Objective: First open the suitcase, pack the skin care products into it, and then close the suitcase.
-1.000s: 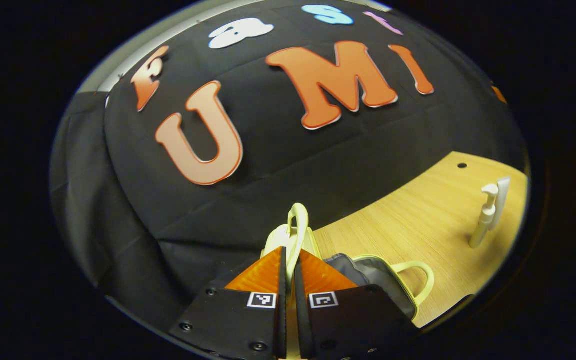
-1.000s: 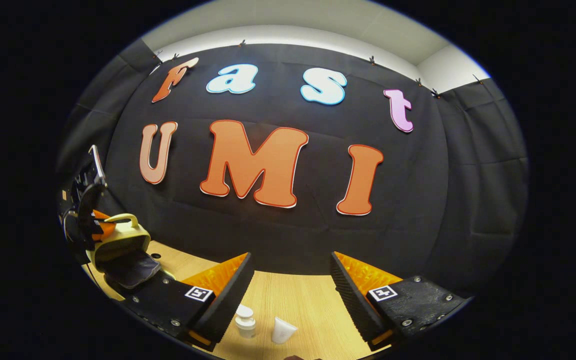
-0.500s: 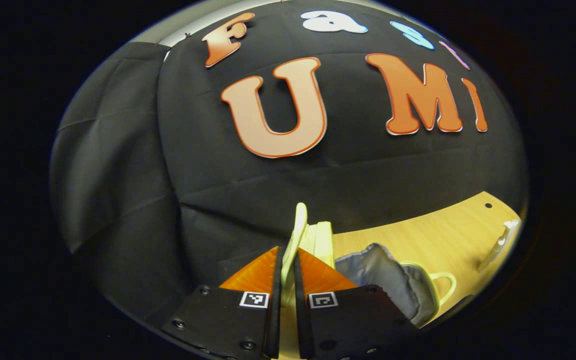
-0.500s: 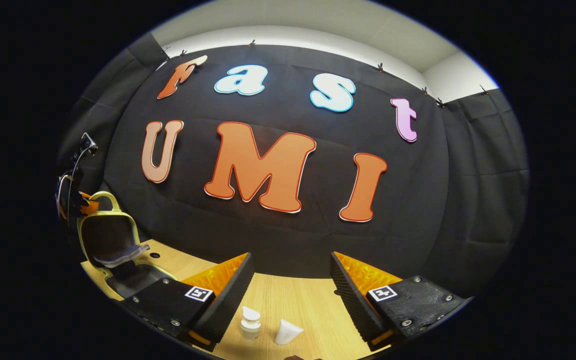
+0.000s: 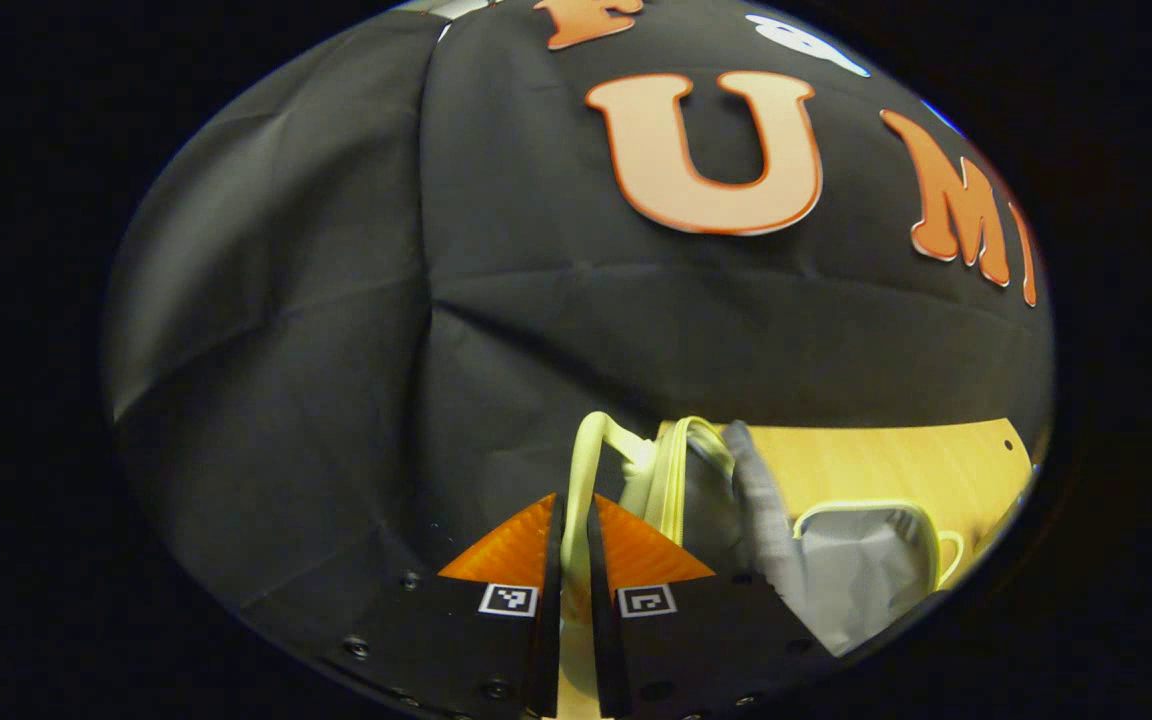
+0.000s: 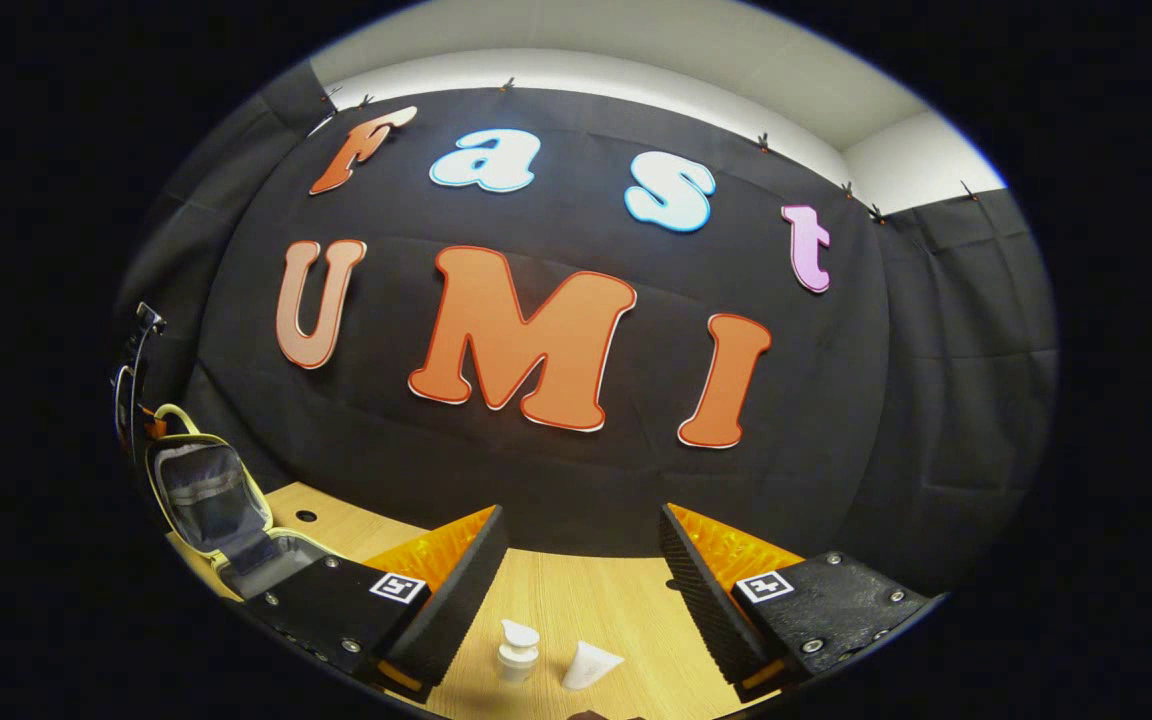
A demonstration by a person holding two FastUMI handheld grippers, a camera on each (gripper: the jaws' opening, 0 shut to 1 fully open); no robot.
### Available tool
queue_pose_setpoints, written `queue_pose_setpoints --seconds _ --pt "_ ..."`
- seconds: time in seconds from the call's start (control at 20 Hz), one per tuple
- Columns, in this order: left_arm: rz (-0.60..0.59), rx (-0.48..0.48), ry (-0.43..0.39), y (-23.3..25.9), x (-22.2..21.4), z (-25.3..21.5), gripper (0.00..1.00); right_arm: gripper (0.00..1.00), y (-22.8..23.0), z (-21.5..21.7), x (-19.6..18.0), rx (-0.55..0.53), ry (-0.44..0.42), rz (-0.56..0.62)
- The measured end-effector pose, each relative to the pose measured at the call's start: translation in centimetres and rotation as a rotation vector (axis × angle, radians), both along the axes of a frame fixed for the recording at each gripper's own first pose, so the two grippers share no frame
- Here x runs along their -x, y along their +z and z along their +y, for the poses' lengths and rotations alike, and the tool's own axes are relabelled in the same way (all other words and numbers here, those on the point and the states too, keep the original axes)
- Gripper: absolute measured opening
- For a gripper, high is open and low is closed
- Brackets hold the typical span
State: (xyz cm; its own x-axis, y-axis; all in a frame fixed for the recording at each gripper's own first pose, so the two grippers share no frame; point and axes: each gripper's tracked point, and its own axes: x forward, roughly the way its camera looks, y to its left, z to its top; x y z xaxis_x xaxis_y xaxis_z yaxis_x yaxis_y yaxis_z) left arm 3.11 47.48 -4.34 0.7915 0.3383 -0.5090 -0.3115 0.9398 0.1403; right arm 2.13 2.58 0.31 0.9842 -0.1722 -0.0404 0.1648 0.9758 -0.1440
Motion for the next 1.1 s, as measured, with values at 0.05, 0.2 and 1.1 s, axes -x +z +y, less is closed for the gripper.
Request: queue_pose_setpoints --seconds 0.05,0.2,1.1 --pt "0.027 0.017 0.022 -1.3 0.5 1.4 0.15 0.97 -0.1 0.3 0.1 -0.011 0.000 0.007" --pt "0.108 0.107 0.088 -5.4 0.7 3.1 0.15 0.97 -0.7 1.1 0.4 -0.027 -0.017 0.035" --pt "0.051 0.066 0.155 -1.6 -1.9 -0.2 0.87 0.97 -1.9 1.2 0.6 -0.036 -0.019 0.076"
